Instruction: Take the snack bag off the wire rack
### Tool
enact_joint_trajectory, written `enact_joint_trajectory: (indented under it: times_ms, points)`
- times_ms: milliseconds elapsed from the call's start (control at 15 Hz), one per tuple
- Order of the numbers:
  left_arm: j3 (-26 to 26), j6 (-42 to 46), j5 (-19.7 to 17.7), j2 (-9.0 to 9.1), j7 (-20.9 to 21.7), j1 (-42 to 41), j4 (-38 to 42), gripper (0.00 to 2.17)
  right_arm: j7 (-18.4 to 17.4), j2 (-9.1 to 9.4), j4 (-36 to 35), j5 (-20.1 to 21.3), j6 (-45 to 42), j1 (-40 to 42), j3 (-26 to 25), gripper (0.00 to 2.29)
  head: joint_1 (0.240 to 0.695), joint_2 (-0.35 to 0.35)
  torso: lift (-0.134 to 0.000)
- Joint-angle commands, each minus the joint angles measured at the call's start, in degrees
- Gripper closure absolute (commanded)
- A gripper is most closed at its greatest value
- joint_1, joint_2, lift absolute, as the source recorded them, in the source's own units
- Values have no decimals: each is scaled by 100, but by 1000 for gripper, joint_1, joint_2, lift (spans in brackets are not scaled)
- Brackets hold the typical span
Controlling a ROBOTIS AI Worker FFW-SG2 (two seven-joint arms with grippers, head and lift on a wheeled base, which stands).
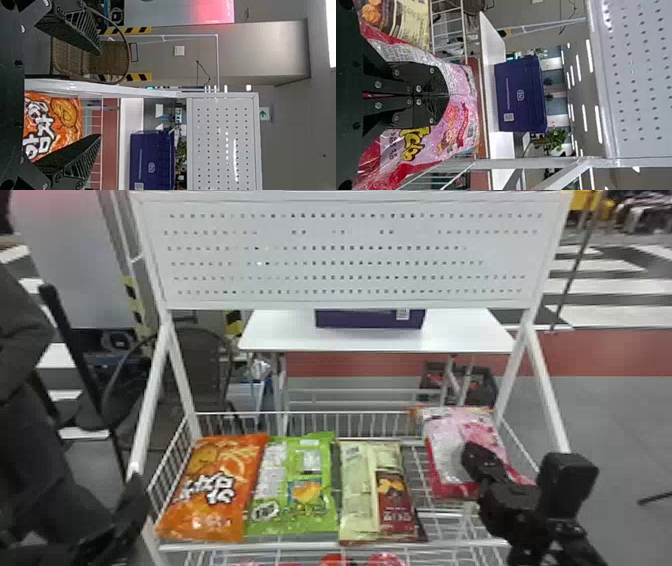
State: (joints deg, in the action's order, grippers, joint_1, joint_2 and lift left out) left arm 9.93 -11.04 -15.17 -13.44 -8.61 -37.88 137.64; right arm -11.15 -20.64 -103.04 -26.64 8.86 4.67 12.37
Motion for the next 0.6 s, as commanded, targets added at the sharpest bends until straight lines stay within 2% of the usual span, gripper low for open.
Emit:
enact_joint_trajectory:
  times_ms: [0, 200, 467, 533]
  points:
    - [0, 0, -13, -19, -9, -9, 0, 164, -89, -89, -744, 19, 236, 227, -41, 2223, 499, 0, 0]
    - [-35, 0, -21, -89, 0, -35, 18, 164, -221, -256, -1315, -16, 341, 623, -112, 2223, 499, 0, 0]
    - [-35, 18, -21, -107, 0, -132, 70, 164, -449, -599, -2177, -69, -380, 1730, -454, 2223, 499, 0, 0]
    - [-35, 18, -30, -115, 0, -141, 88, 164, -449, -696, -2352, -210, -608, 2047, -621, 2223, 499, 0, 0]
